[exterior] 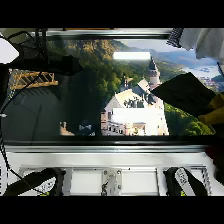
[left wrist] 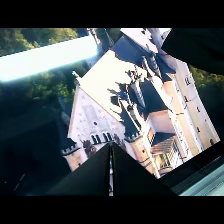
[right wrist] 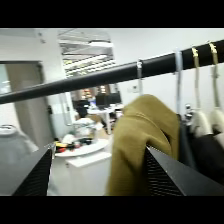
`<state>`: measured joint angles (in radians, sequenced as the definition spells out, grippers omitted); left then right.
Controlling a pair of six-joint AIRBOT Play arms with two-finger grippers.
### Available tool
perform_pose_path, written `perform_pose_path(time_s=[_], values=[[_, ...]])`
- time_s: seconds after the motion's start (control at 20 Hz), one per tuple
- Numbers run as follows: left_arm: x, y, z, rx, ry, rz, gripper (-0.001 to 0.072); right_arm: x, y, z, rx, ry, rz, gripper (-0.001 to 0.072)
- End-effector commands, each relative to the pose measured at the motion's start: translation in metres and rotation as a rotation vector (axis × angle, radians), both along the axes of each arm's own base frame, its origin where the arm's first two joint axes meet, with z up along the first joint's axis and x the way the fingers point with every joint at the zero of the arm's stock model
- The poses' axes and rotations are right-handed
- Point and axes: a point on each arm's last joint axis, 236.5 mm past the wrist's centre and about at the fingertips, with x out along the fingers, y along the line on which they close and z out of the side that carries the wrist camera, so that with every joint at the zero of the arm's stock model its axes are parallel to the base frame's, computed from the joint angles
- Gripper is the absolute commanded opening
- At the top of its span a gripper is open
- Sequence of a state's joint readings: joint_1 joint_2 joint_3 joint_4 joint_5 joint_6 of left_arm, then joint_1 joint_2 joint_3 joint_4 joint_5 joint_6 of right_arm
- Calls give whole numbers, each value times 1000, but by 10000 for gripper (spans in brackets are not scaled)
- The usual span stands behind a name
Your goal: Fold the clothes and pants, and hang the long-sleeved shirts on hangers.
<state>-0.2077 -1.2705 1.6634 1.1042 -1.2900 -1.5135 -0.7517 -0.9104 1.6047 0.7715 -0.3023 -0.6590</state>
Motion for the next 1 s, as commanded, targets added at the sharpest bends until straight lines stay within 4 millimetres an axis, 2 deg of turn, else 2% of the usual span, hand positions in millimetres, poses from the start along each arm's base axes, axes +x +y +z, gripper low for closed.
perform_pose_path(time_s=[0.0, 0.15, 0.25, 0.3, 0.4, 0.45, 0.55, 0.65, 0.75, 0.8, 0.85, 0.95], values=[[0, 0, 0, 0, 0, 1, 11, 18, 30, -7, 64, 1, 92, 607], [0, 0, 0, 1, 1, 1, 11, 45, 48, -42, 211, 67, 154, 607], [-2, 0, -2, 4, 8, -4, 10, 79, 76, -70, 222, 210, 232, 606], [-4, 0, -3, 8, 18, -9, 11, 102, 100, -85, 193, 309, 309, 606], [-9, 1, -7, 18, 41, -20, 10, 148, 165, -128, 188, 473, 559, 607], [-11, 1, -8, 20, 47, -23, 11, 169, 203, -154, 208, 552, 710, 606], [-12, 1, -10, 23, 54, -25, 11, 196, 284, -205, 198, 745, 1003, 606], [-16, 0, -13, 28, 68, -34, 11, 199, 362, -251, 147, 924, 1301, 606], [-23, -3, -23, 28, 73, -39, 11, 173, 430, -298, 91, 1119, 1626, 607], [-26, -5, -31, 20, 71, -29, 11, 157, 452, -320, 106, 1211, 1747, 607], [-29, -6, -38, 10, 62, -17, 11, 150, 466, -341, 115, 1298, 1793, 605], [-38, -13, -55, -8, 56, -7, 11, 142, 490, -369, 119, 1379, 1841, 575]])
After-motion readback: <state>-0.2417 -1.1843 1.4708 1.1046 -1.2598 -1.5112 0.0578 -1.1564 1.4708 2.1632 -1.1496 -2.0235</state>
